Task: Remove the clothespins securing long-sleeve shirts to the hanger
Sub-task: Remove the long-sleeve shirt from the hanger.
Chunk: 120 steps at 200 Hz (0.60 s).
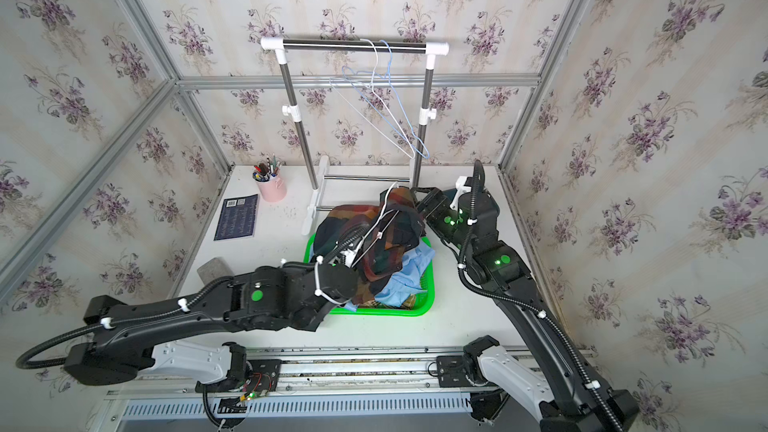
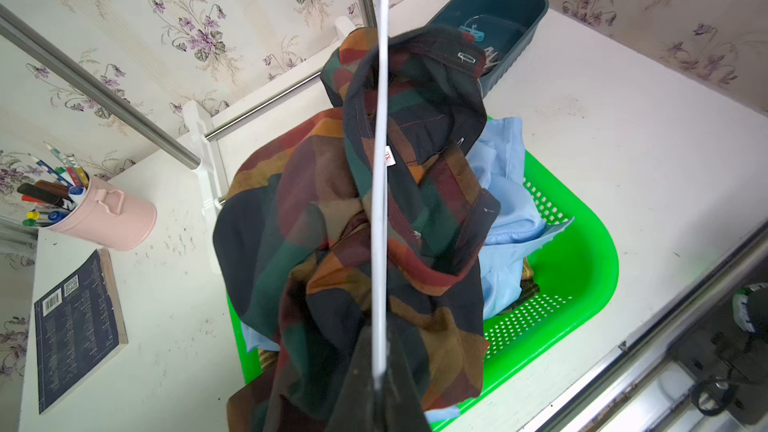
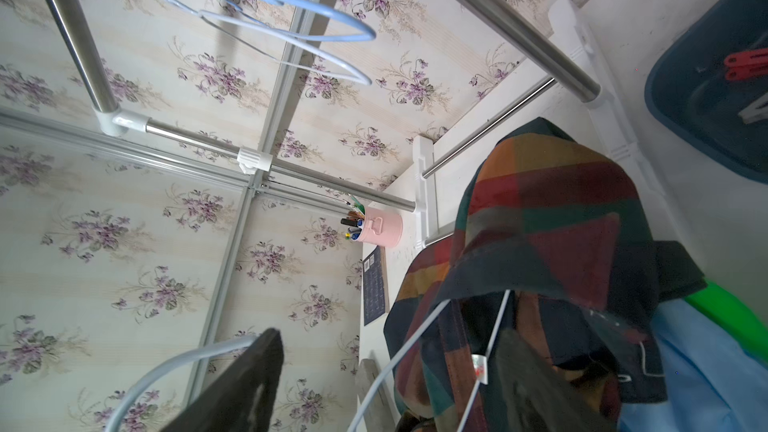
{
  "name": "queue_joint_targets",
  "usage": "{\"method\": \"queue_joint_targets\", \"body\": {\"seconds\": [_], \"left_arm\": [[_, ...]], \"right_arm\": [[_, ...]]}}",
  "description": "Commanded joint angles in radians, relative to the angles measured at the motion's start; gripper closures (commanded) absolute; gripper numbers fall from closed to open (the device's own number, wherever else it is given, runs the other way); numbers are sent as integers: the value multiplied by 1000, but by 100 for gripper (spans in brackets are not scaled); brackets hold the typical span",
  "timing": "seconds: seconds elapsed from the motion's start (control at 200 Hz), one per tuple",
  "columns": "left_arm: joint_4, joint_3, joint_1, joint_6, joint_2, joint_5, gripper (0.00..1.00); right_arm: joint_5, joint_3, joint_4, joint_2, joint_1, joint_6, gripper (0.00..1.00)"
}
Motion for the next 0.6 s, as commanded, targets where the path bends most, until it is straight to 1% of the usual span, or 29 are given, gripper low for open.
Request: {"method": "queue_joint_targets", "body": {"seconds": [0.0, 0.085, 0.155, 0.26, 0.32, 0.425, 0.5, 0.55, 0.595], "left_arm": [[-50, -2, 28, 92, -84, 83, 100], [-106, 11, 65, 119, -166, 131, 100], [-142, 21, 99, 142, -233, 179, 100], [-215, 71, 138, 165, -293, 220, 100], [-257, 109, 147, 177, -312, 206, 100], [-291, 159, 150, 194, -343, 188, 100], [-312, 199, 152, 205, -358, 192, 100], [-341, 237, 153, 200, -356, 154, 100], [-353, 268, 153, 199, -351, 109, 100]], "right_arm": [[60, 78, -42, 39, -7, -169, 11], [81, 136, -79, 95, -37, -252, 5], [61, 141, -60, 139, -66, -300, 1], [51, 131, -34, 244, -86, -367, 0], [46, 115, 6, 309, -87, -391, 0], [-46, 89, 123, 402, -81, -382, 2], [-67, 101, 162, 464, -58, -384, 3], [-69, 113, 167, 500, -39, -391, 3], [-66, 120, 162, 526, -22, -395, 6]]}}
